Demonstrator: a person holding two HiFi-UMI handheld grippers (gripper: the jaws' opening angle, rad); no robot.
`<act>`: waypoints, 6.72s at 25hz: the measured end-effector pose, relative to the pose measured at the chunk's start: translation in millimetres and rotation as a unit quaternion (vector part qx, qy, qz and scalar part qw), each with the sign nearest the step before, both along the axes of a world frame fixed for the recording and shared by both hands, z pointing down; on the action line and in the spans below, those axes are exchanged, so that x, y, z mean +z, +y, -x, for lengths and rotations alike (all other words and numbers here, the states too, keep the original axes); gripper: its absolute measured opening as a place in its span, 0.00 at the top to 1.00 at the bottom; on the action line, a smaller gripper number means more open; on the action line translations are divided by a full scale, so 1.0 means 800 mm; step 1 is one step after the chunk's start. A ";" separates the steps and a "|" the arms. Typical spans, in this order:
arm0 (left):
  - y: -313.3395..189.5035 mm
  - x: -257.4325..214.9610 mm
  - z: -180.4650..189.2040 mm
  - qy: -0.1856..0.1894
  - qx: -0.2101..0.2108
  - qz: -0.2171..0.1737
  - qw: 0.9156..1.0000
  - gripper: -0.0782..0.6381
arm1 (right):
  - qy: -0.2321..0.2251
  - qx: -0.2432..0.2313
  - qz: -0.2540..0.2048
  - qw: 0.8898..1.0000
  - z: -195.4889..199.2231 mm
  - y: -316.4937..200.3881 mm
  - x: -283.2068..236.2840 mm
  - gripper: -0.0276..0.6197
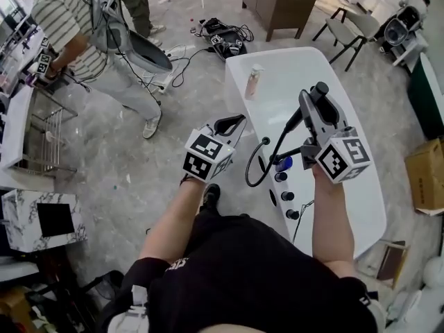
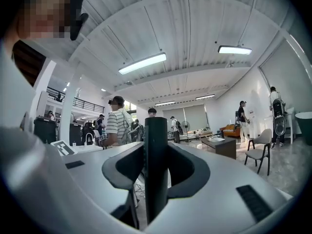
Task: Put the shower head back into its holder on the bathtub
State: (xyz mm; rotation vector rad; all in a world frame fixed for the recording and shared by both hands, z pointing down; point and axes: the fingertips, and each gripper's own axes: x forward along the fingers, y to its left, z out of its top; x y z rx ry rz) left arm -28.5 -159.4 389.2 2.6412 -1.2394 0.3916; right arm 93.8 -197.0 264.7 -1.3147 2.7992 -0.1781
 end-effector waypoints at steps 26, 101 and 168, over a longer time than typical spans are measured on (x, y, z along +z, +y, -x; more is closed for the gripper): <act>-0.107 0.155 -0.084 -0.074 0.312 0.107 0.941 0.59 | -0.041 0.104 -0.040 0.993 0.018 -0.115 -0.044 0.74; -0.229 0.365 -0.034 0.040 0.111 0.226 0.967 0.81 | 0.152 0.096 0.339 0.924 -0.038 -0.217 0.499 0.74; -0.123 0.132 -0.068 0.040 0.178 0.129 0.975 0.82 | 0.052 0.210 0.146 0.965 -0.136 0.024 0.190 0.94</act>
